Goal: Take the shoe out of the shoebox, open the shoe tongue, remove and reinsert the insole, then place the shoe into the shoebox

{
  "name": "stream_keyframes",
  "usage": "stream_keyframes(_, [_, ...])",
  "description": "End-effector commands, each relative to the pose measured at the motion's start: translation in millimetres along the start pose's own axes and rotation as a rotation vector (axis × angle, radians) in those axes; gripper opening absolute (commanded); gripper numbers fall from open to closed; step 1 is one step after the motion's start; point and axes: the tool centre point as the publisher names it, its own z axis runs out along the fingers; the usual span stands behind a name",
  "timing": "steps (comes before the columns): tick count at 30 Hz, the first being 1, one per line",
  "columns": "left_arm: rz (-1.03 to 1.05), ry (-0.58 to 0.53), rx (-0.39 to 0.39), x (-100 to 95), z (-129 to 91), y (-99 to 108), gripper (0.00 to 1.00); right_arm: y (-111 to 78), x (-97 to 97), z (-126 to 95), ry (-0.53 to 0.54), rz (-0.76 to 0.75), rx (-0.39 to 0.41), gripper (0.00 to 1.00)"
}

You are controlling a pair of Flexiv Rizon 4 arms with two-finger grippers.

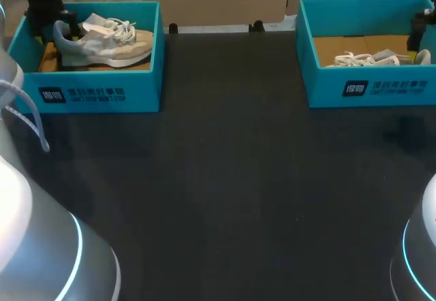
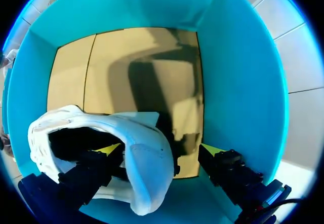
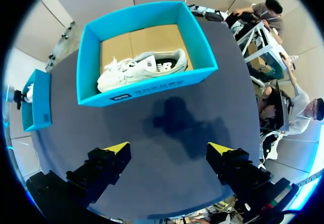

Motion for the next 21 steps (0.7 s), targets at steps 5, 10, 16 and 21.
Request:
stream_keyframes(5, [0.0, -0.007, 0.091, 2.7, 9.0, 12.7, 0.89, -0.5, -0.2, 0.1, 0.0, 0.0, -0.001, 1.0])
stream_keyframes(10, [0.002, -0.001, 0.105, 3.0, 13.2, 11.0, 0.41, -0.5, -0.2, 0.1, 0.0, 0.0, -0.001, 1.0])
stream_keyframes(16, [0.007, 0.006, 0.113, 3.2, 16.4, 8.9, 0.0, -0.5, -0.2, 0.1, 0.0, 0.0, -0.001, 1.0])
stream_keyframes(21, [0.006, 0.006, 0.115, 5.2, 16.2, 6.7, 0.0, -0.5, -0.2, 0.1, 0.0, 0.0, -0.001, 1.0])
